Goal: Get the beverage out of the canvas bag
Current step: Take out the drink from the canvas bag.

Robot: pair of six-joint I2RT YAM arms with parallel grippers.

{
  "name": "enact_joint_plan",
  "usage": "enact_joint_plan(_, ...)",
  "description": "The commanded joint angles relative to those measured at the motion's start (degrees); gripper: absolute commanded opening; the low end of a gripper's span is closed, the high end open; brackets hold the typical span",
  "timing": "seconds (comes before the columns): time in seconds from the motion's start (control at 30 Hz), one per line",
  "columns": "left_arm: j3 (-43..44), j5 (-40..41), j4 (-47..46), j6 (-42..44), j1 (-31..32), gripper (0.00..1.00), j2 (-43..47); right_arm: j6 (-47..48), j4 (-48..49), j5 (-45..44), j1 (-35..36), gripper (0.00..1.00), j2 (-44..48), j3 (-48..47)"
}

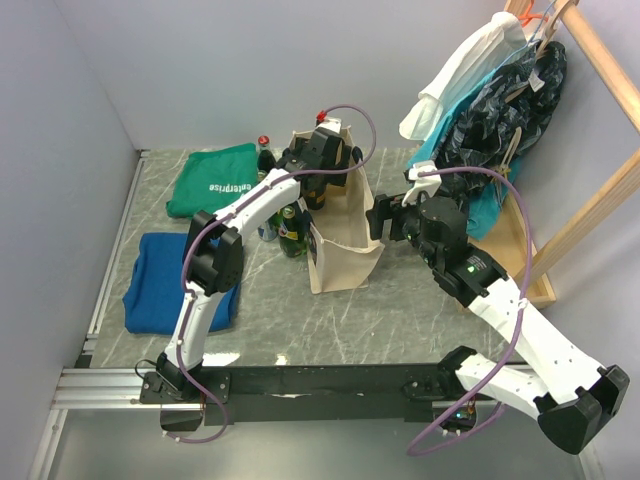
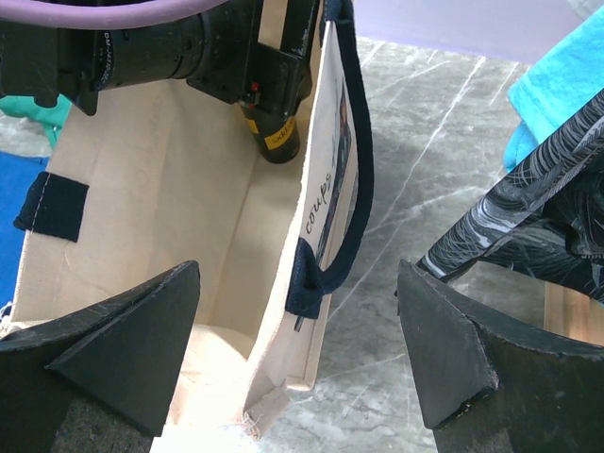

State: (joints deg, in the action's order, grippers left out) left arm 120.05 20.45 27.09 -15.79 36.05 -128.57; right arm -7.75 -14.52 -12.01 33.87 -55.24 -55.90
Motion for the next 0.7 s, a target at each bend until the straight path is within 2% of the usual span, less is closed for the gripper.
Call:
enact_joint_plan(0.0, 0.5, 1.1, 0.2, 0.1, -0.4, 0.97, -1.4, 0.7, 2.3, -0.6, 0.1, 0.91, -0.2, -0.4)
enact_joint_plan(0.33, 0.4, 1.4, 0.2, 0.1, -0.5, 0.98, -1.7, 0.7, 2.4, -0.6, 0.1, 0.91, 0.0, -0.2)
enact_joint_plan(0.67, 0.3, 1.3, 0.3, -0.1, -0.5, 0.91, -1.9, 0.7, 2.5, -0.6, 0.1, 0.91, 0.1, 0.0)
